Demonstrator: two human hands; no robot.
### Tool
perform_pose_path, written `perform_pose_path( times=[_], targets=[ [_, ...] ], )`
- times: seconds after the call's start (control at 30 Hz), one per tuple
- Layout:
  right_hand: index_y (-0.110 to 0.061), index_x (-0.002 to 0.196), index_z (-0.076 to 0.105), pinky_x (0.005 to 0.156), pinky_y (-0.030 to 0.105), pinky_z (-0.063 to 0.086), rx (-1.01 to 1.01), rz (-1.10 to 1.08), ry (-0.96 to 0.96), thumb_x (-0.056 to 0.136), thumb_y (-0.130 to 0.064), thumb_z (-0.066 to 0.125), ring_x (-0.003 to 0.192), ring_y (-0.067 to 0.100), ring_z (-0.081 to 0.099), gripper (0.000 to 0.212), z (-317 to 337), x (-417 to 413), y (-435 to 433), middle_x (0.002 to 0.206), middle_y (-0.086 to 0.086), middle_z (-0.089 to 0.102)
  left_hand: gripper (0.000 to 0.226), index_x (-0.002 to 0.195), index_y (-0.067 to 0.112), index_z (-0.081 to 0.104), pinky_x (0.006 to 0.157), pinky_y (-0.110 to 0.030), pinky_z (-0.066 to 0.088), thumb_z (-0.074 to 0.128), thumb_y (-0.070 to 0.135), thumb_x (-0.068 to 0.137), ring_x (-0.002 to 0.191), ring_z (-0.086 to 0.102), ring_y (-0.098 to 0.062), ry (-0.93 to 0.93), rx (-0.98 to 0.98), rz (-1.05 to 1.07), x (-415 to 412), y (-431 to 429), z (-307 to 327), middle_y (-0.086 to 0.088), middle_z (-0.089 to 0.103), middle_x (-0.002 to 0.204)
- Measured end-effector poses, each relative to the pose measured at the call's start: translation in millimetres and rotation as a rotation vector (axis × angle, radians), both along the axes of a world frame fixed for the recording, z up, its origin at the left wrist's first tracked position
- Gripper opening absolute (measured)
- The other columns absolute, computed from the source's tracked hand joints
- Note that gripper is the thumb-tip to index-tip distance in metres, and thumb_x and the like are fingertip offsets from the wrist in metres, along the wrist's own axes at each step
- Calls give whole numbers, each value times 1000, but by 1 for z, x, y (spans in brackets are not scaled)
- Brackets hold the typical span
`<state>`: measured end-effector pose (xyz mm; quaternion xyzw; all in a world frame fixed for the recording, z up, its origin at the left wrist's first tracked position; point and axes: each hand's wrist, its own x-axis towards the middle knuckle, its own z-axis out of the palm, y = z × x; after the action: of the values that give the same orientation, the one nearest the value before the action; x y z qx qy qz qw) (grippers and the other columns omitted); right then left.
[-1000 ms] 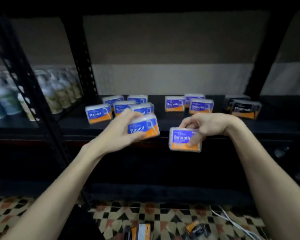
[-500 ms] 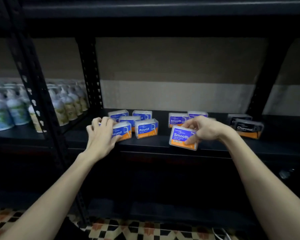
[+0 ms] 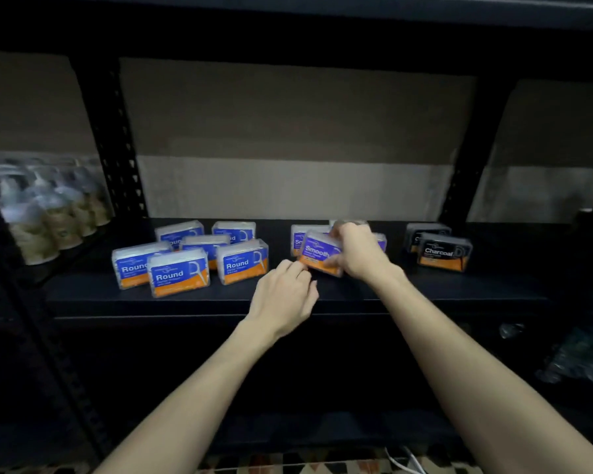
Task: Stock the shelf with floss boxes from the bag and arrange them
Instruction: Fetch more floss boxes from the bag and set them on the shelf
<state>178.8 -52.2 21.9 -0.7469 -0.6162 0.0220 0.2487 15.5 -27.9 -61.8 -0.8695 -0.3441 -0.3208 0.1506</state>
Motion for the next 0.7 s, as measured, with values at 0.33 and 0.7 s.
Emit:
perform_pose_path(
  times=[0.33, 0.7],
  targets=[
    [-21, 143, 44, 93, 50, 48, 101, -22, -204, 83, -26, 75, 128, 40, 38, 67, -19, -11, 1, 134, 16, 43, 42, 85, 15, 71, 56, -34, 51, 37, 38, 93, 85, 60, -17, -80, -69, 65, -2, 2, -15, 4, 67, 88],
    [-15, 79, 70, 43, 20, 35, -318, 326, 416, 90, -27, 70, 54, 7, 52, 15, -35, 25, -94, 59, -4, 59, 20, 78, 3, 61, 60, -40, 40, 62, 20, 88, 69, 50, -29, -246, 139, -360, 13, -74, -67, -11, 55, 76]
  ],
)
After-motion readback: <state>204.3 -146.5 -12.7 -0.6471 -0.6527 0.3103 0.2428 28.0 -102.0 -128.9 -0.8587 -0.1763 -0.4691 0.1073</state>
